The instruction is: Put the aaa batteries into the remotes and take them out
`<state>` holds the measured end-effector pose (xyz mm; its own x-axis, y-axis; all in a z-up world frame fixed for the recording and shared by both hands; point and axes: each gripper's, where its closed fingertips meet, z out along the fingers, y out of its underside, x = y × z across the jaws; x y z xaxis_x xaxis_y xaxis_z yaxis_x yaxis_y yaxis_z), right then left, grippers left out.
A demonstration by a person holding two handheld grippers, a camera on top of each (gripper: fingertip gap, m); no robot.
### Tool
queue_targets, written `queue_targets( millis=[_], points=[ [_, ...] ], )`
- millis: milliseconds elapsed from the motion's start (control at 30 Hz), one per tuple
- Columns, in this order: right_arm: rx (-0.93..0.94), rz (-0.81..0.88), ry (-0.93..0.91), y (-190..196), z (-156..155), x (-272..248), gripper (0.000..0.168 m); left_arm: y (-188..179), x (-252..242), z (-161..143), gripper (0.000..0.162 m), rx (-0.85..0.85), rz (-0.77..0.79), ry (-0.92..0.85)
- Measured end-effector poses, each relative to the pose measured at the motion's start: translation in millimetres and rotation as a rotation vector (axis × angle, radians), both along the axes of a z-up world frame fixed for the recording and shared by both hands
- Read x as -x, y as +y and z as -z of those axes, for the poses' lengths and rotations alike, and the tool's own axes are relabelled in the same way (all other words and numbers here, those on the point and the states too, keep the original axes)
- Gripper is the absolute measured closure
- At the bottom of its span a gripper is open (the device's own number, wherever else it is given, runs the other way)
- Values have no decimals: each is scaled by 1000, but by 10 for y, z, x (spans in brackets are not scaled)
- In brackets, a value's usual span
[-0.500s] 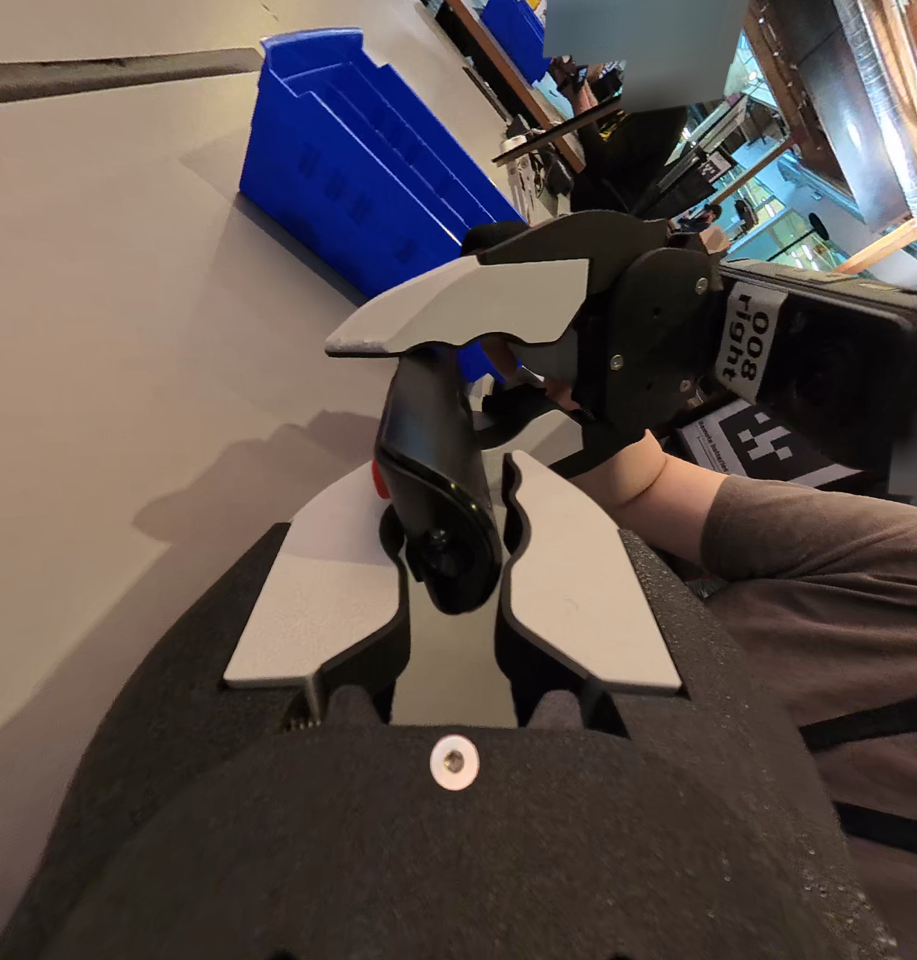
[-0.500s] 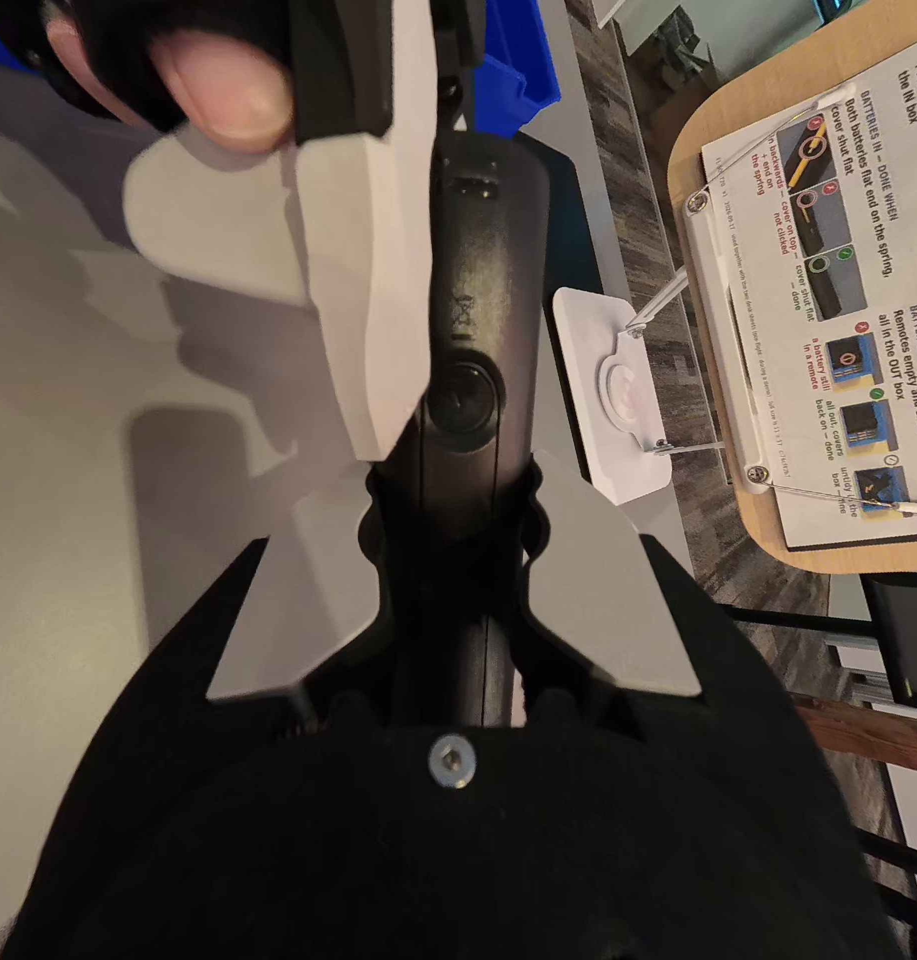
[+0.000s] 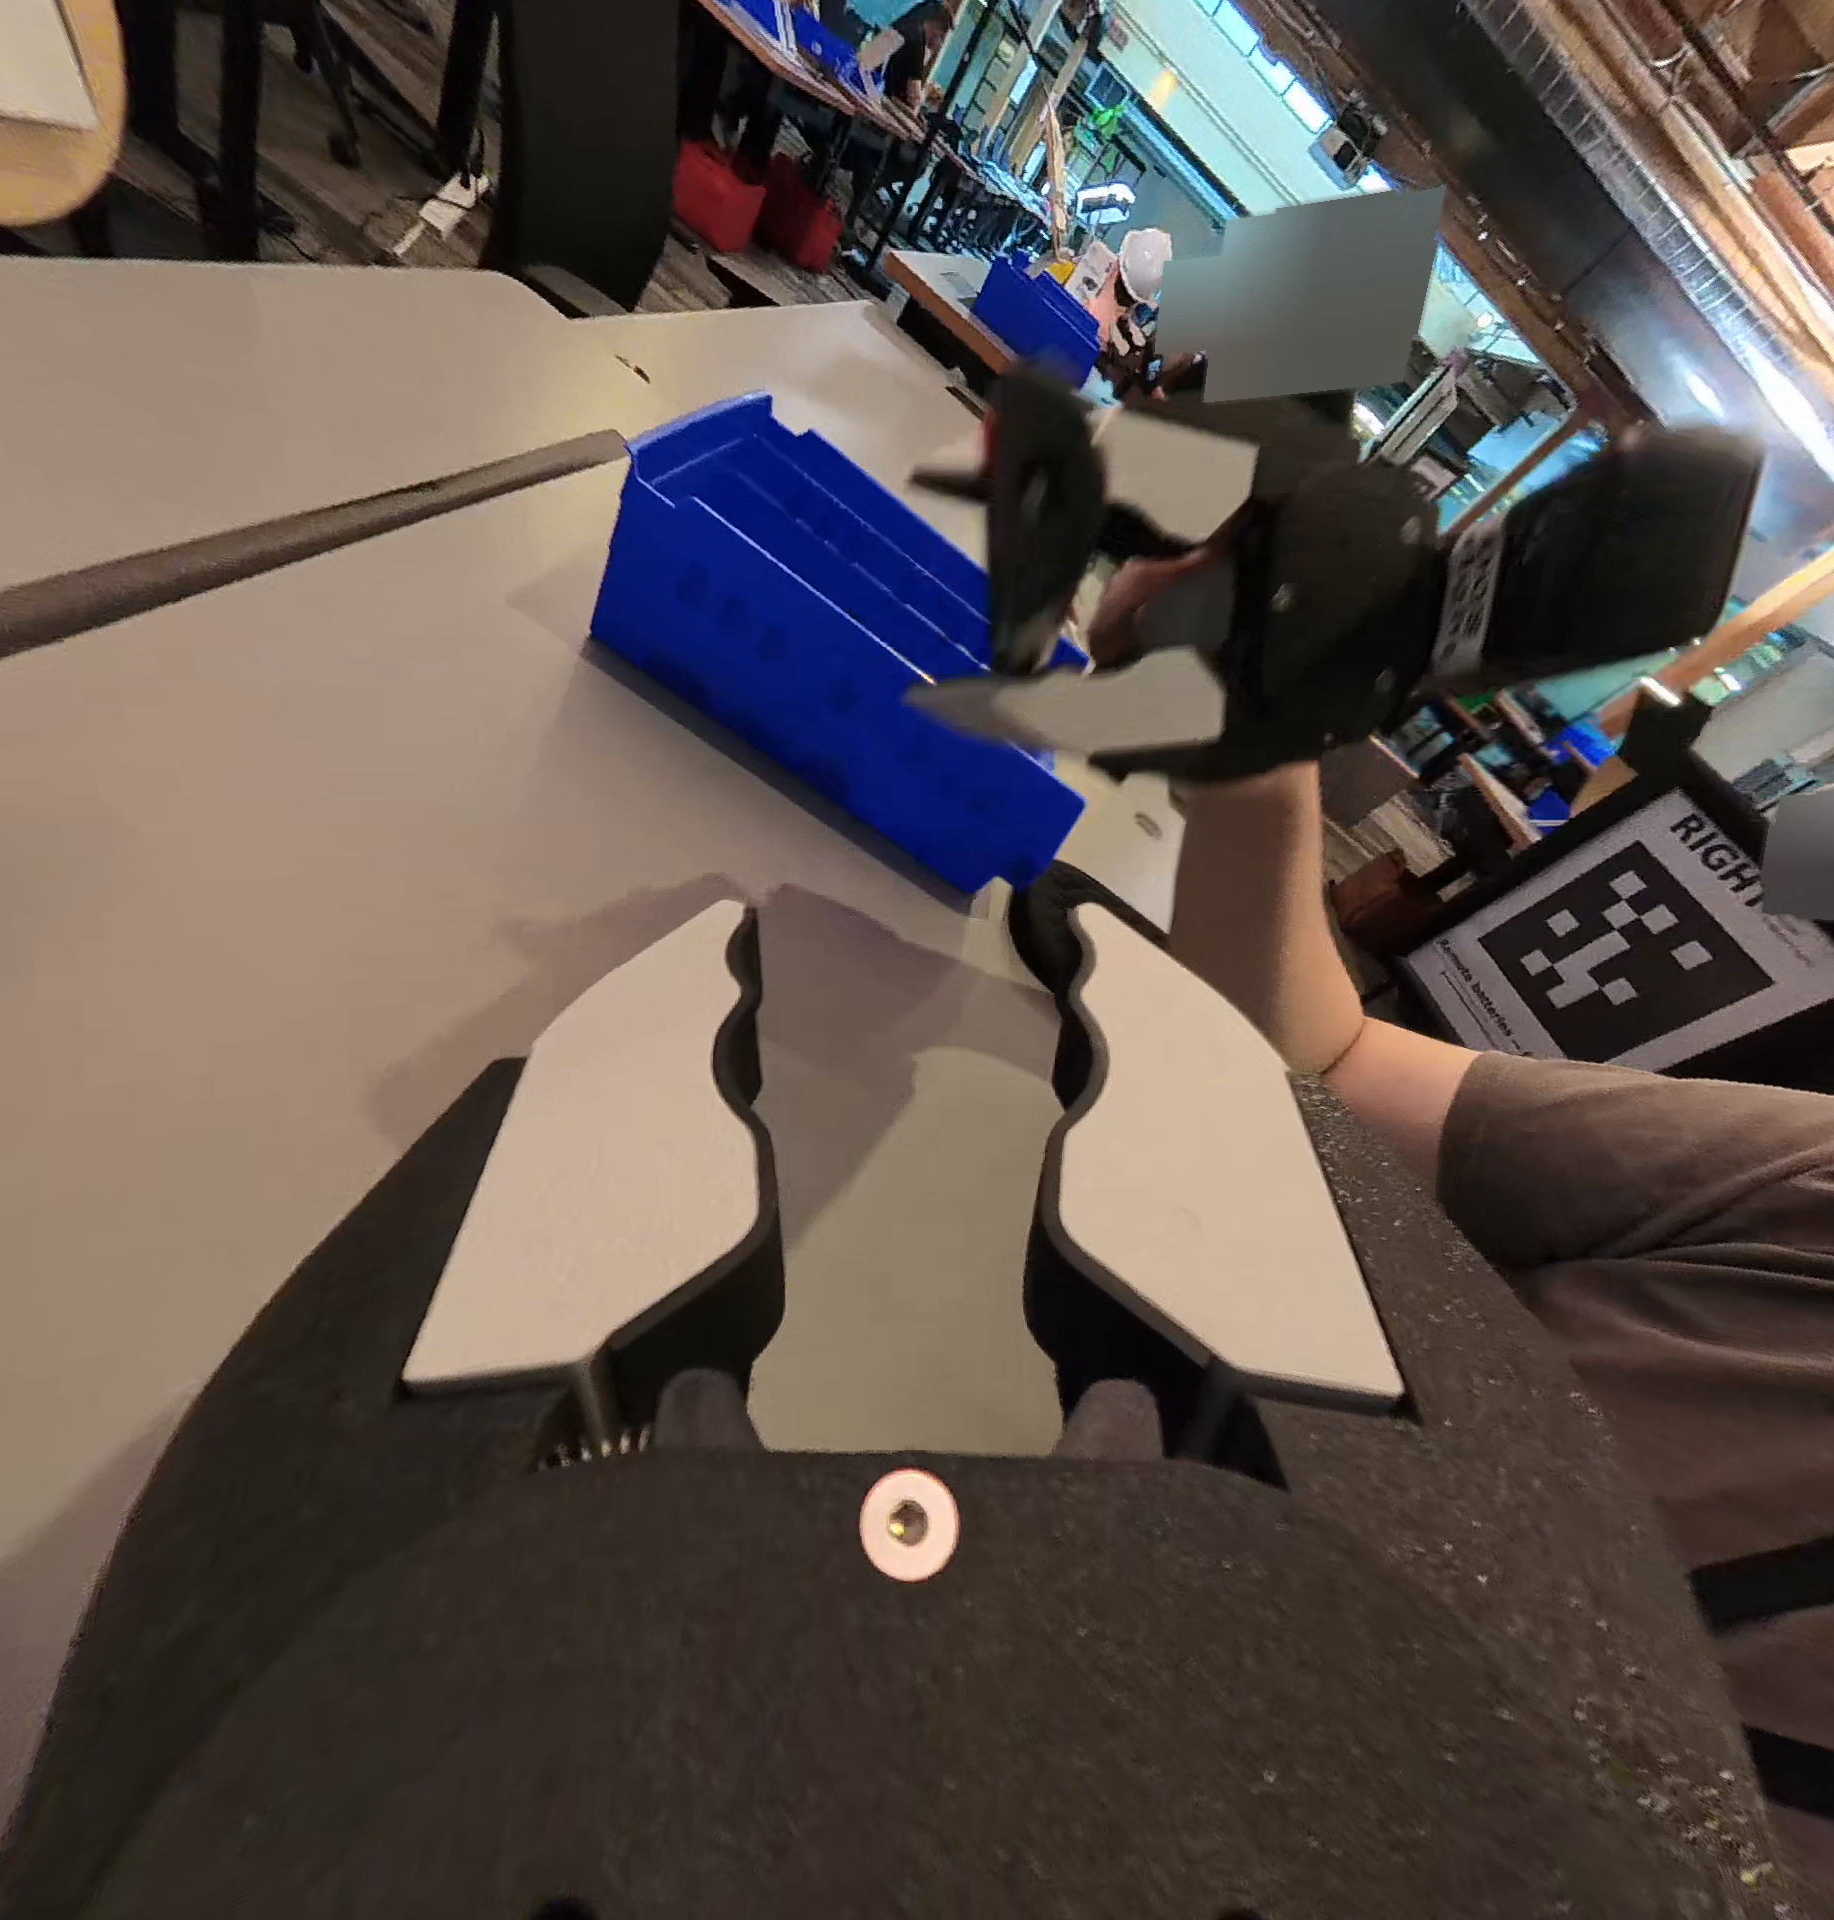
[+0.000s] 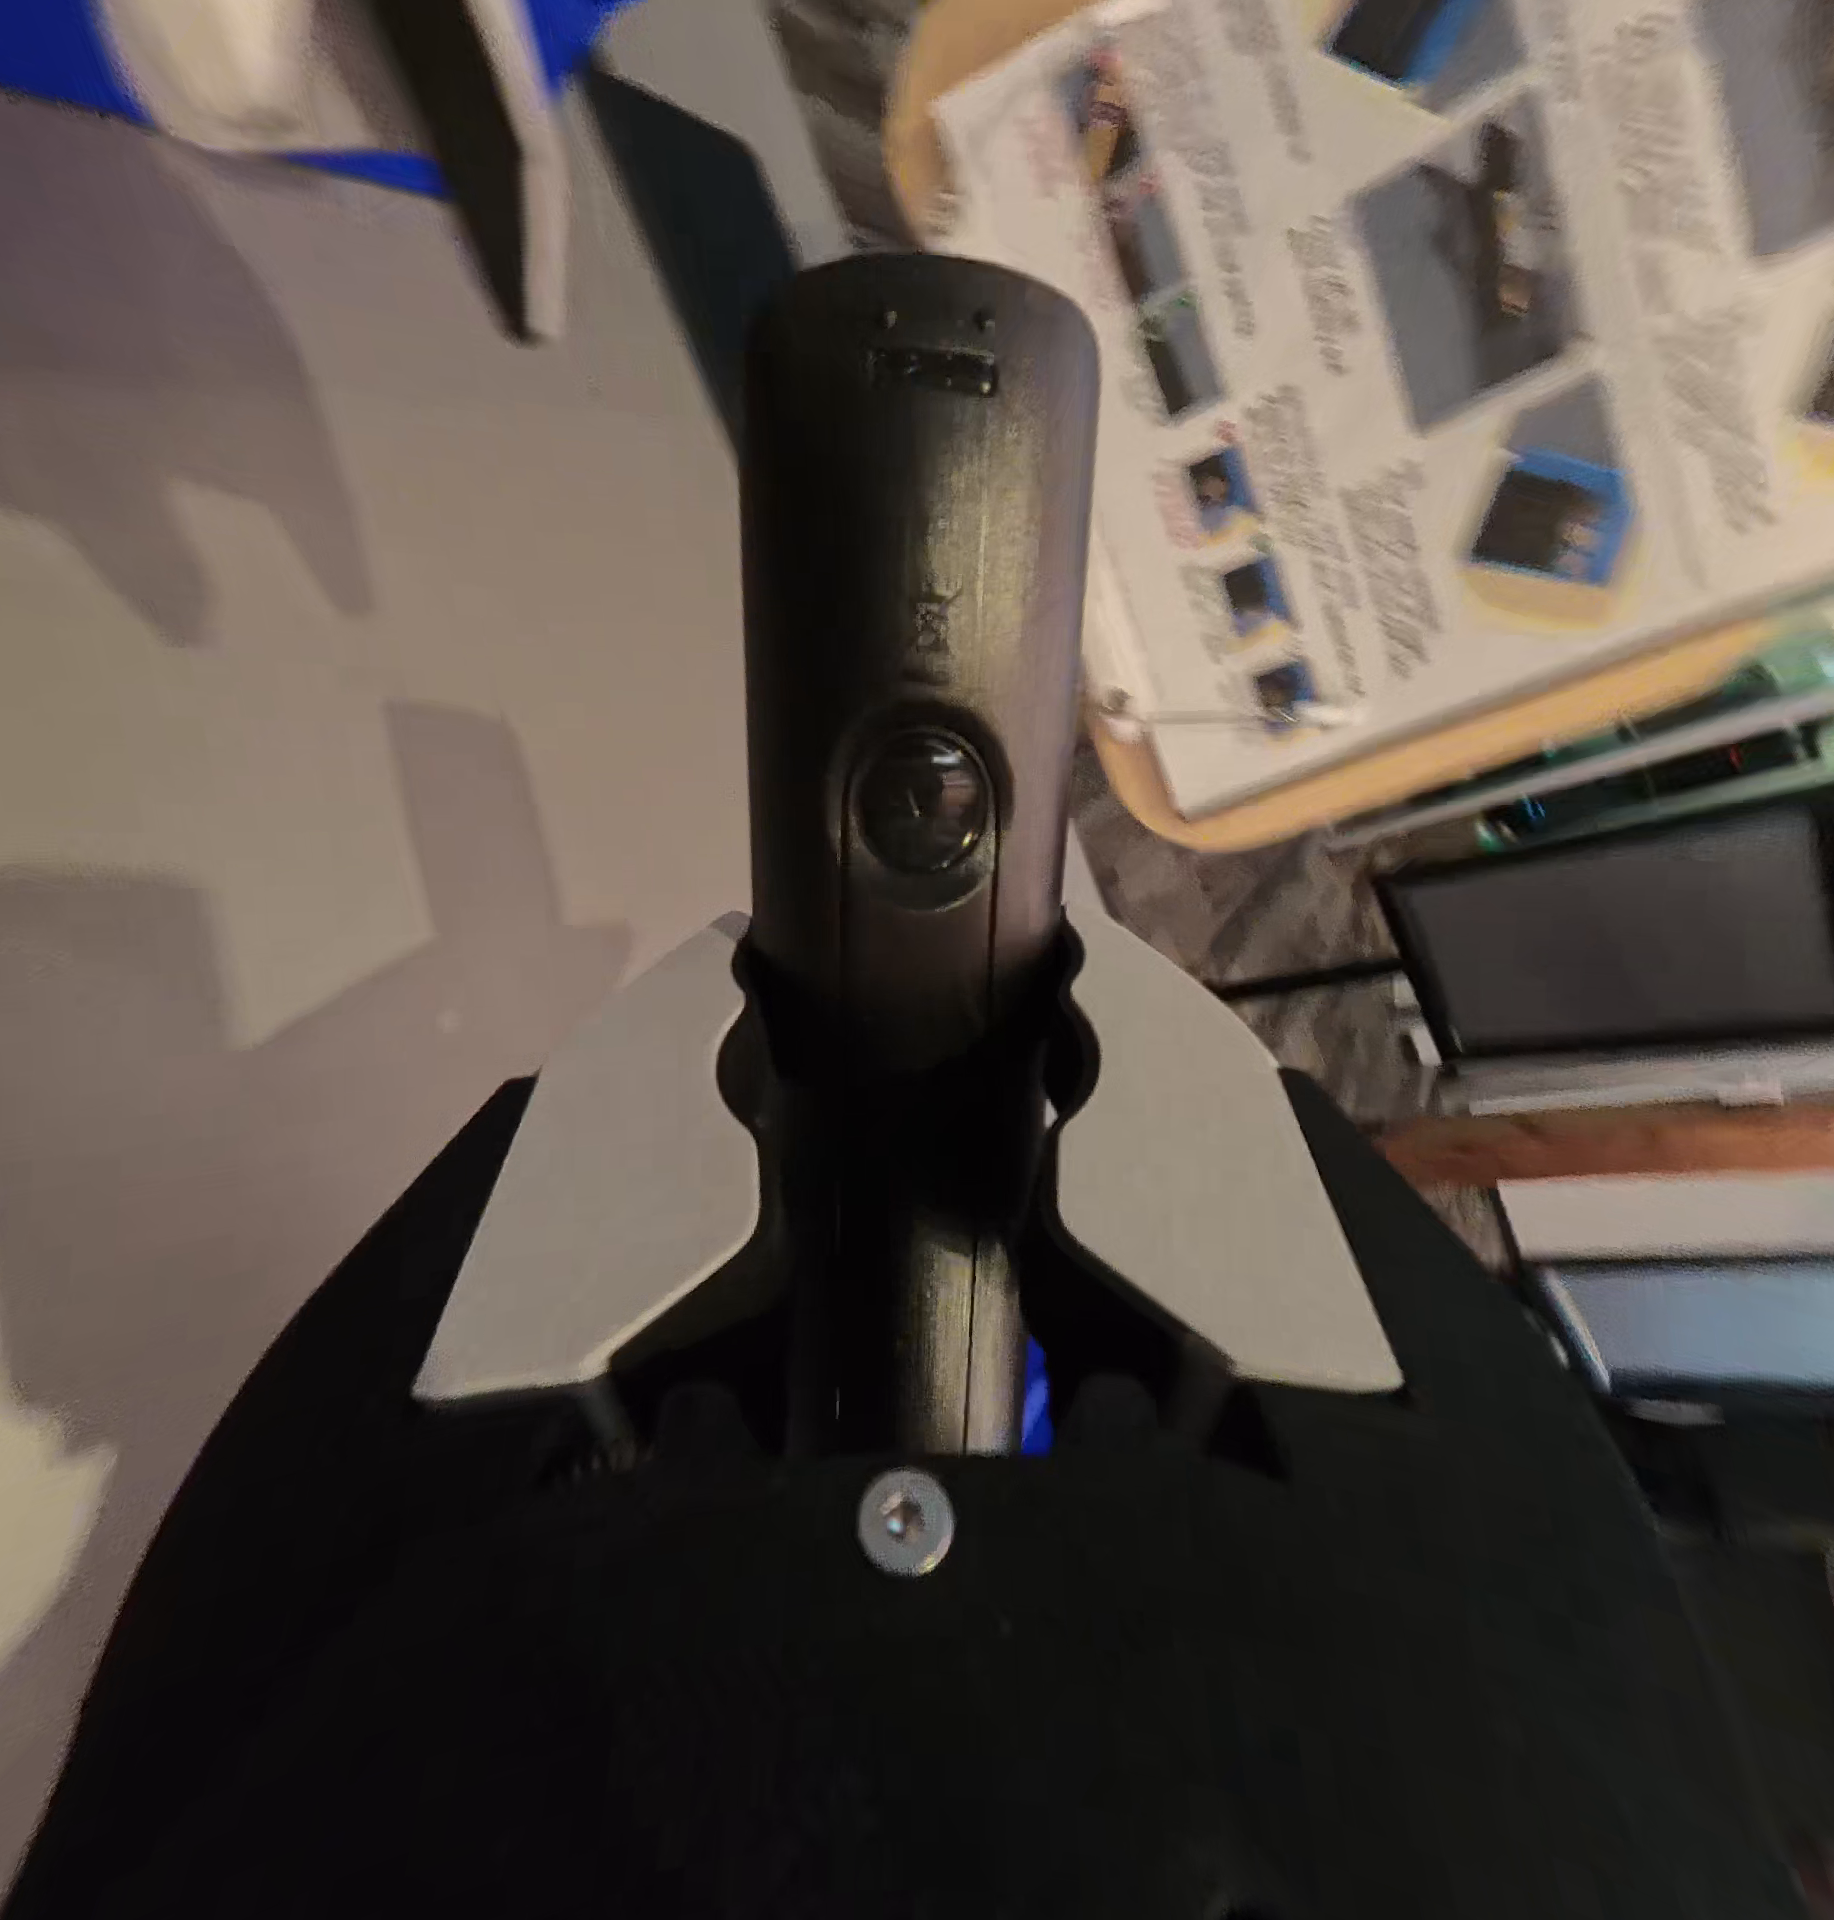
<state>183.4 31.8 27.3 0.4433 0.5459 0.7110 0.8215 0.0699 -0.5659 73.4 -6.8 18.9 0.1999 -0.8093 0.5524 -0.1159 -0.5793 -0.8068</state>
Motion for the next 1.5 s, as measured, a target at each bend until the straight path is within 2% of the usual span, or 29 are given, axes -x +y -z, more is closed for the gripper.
queue_targets(
  millis=[67, 133, 200, 333, 400, 467, 667, 900, 1067, 1167, 1267, 1367, 1433, 1500],
  points=[
    [7, 131, 127, 31, -261, -478, 116, 15, 41, -39, 109, -21, -22, 9],
    [90, 304, 266, 119, -310, -1096, 115, -18, 35, -72, 109, -25, -14, 8],
    [260, 507, 393, 237, -34, -1739, 116, -84, -1, -88, 110, -12, 18, 3],
    [557, 818, 479, 291, 958, -2560, 115, -168, -52, -94, 110, -9, 49, 15],
    [635, 892, 507, 253, 1310, -2697, 115, -183, -58, -118, 111, -13, 51, 7],
    [675, 940, 559, 240, 1487, -2748, 115, -187, -53, -118, 112, -9, 50, 10],
    [756, 1065, 557, 181, 1700, -2840, 115, -174, -37, -114, 113, 17, 46, 2],
    [742, 1045, 539, 177, 1683, -2858, 113, -179, -29, -120, 113, 17, 51, 2],
    [599, 979, 600, 264, 1334, -2884, 113, -166, -20, -133, 114, 20, 47, -7],
    [435, 897, 652, 264, 836, -2864, 113, -150, 20, -172, 114, 18, 41, -22],
    [200, 680, 757, 227, 68, -2608, 114, -116, 93, -255, 114, 4, 26, -52],
    [-17, 379, 889, 110, -695, -2224, 115, -74, 188, -351, 114, -36, 3, -75],
    [-104, 220, 943, 27, -1031, -2052, 114, -42, 270, -432, 114, -77, -21, -87],
    [-120, 114, 983, 5, -1184, -1959, 112, -13, 359, -518, 115, -137, -52, -94]
  ],
)
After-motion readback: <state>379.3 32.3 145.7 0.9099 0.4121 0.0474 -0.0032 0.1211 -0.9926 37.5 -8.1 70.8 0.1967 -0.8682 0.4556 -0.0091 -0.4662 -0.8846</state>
